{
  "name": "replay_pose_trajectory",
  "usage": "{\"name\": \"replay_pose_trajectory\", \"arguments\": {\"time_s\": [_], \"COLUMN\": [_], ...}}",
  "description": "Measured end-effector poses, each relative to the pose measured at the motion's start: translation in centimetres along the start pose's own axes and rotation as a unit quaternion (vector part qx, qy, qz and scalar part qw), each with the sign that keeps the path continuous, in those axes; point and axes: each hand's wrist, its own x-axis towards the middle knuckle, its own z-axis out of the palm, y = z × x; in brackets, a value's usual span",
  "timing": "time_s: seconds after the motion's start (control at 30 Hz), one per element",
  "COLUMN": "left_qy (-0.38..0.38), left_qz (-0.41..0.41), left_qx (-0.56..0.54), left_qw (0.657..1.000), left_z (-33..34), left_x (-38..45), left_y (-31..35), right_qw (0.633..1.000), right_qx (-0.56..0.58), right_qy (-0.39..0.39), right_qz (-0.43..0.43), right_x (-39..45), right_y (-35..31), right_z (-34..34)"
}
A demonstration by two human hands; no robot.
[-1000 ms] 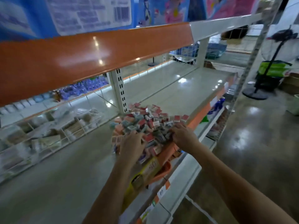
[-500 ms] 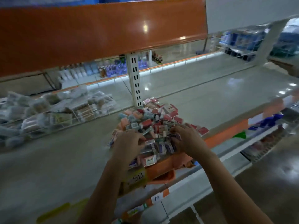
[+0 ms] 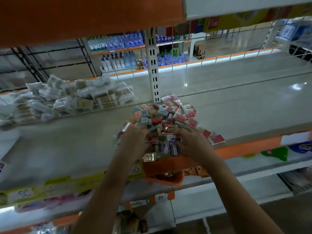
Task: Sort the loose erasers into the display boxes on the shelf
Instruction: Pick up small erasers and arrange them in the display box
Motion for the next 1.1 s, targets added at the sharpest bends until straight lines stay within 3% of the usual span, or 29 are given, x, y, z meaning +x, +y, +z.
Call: {"name": "replay_pose_trajectory", "arguments": {"time_s": [0.17,0.3,0.37,0.47,0.57,0.83,1.1], "left_qy": [0.029,0.028,0.017,0.015,0.03,0.057,0.143], "left_qz": [-0.016,-0.043,-0.074,-0.111,-0.157,-0.23,-0.266], "left_qx": [-0.024,-0.197,-0.314,-0.508,-0.58,-0.65,-0.639], "left_qw": [0.999,0.979,0.946,0.854,0.799,0.722,0.707], "left_z": [0.1,-1.1,-2.0,-3.3,-4.3,-6.4,-10.2], "left_x": [0.1,-1.0,-1.9,-3.4,-5.4,-13.4,-25.6], "left_y": [0.0,-1.1,-1.7,-2.5,-3.9,-10.9,-21.5], "right_qw": [0.999,0.997,0.996,0.993,0.987,0.958,0.935], "right_qx": [0.016,0.044,0.056,0.082,0.113,0.172,0.22], "right_qy": [0.018,0.022,0.018,0.02,0.022,0.001,-0.05], "right_qz": [-0.027,-0.052,-0.06,-0.08,-0.109,-0.229,-0.273], "right_x": [-0.2,0.2,0.7,1.5,2.1,2.5,1.1], "right_y": [0.3,0.0,-0.7,-2.3,-4.8,-15.6,-31.0], "right_z": [-0.5,-0.5,-0.4,0.2,1.0,4.5,11.3]}}
